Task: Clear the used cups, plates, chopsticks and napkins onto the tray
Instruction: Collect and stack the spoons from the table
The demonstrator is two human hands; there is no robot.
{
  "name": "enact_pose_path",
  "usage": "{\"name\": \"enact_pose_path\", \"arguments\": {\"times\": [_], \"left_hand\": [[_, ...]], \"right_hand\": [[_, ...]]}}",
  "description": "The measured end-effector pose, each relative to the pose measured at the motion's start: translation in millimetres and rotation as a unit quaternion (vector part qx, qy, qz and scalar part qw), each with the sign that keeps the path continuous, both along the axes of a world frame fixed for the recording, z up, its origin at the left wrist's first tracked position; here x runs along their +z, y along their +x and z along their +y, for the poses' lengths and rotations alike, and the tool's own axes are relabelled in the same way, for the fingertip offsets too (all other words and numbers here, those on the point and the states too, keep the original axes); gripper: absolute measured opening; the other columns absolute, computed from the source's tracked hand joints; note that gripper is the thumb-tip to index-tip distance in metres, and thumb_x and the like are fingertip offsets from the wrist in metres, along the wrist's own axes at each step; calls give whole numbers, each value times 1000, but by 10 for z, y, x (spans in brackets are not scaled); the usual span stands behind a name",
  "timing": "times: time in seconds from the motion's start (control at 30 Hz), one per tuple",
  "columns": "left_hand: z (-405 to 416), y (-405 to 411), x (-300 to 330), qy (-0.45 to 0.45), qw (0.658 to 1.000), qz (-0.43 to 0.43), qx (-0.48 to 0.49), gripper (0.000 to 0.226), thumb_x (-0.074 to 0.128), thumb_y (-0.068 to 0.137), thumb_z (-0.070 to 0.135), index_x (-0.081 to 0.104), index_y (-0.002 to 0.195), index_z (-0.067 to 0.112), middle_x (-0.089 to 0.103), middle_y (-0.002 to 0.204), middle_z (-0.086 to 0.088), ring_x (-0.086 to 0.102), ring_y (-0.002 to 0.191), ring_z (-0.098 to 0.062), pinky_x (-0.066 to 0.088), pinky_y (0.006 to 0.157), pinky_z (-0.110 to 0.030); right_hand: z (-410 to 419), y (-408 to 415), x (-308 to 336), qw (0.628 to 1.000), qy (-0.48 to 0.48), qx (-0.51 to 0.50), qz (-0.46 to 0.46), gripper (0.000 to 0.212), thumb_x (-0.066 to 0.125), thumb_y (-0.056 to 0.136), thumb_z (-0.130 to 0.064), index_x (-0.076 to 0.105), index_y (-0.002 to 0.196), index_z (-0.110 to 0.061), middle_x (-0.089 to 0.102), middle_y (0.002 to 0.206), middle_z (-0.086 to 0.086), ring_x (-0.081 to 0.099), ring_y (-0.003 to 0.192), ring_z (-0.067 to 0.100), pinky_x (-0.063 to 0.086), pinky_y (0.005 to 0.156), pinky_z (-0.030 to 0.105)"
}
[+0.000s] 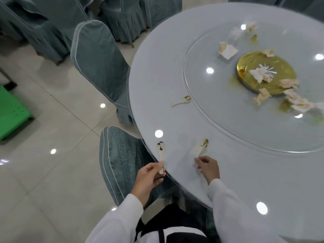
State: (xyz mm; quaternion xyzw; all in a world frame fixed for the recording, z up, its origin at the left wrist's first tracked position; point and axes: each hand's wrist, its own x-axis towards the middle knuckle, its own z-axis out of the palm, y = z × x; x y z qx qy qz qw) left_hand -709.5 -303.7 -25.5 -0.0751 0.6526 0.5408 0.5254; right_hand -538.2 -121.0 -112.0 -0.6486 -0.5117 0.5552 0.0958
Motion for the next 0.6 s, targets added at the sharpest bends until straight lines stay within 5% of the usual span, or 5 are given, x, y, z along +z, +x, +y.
{"name": "enact_pose_path", "arguments": {"times": [0.3, 0.47, 0.6], "left_hand": [[-106, -426, 266, 56, 992, 89, -64, 22, 74, 97, 30, 74, 103, 9, 81, 91, -3, 75, 84, -13, 61, 77, -26], [-382, -794, 476, 111, 983, 133, -59, 19, 72, 100, 29, 72, 104, 11, 81, 90, 2, 74, 80, -6, 59, 71, -20], [-657, -1088, 591, 143, 979, 131, -57, 21, 70, 101, 30, 69, 107, 10, 82, 94, 4, 76, 92, -8, 61, 81, -24]], "right_hand": [[-686, -487, 910, 978, 84, -17, 190, 12, 78, 94, -29, 75, 98, -17, 82, 98, 2, 67, 75, 9, 53, 72, 30], [-1319, -937, 1344, 961, 146, -8, 233, 5, 76, 96, -28, 78, 94, -24, 80, 97, 5, 65, 76, 12, 55, 68, 21], [-1737, -1303, 1496, 961, 162, 29, 223, 19, 79, 87, -42, 81, 93, -24, 79, 93, 4, 67, 78, 10, 55, 72, 22]]}}
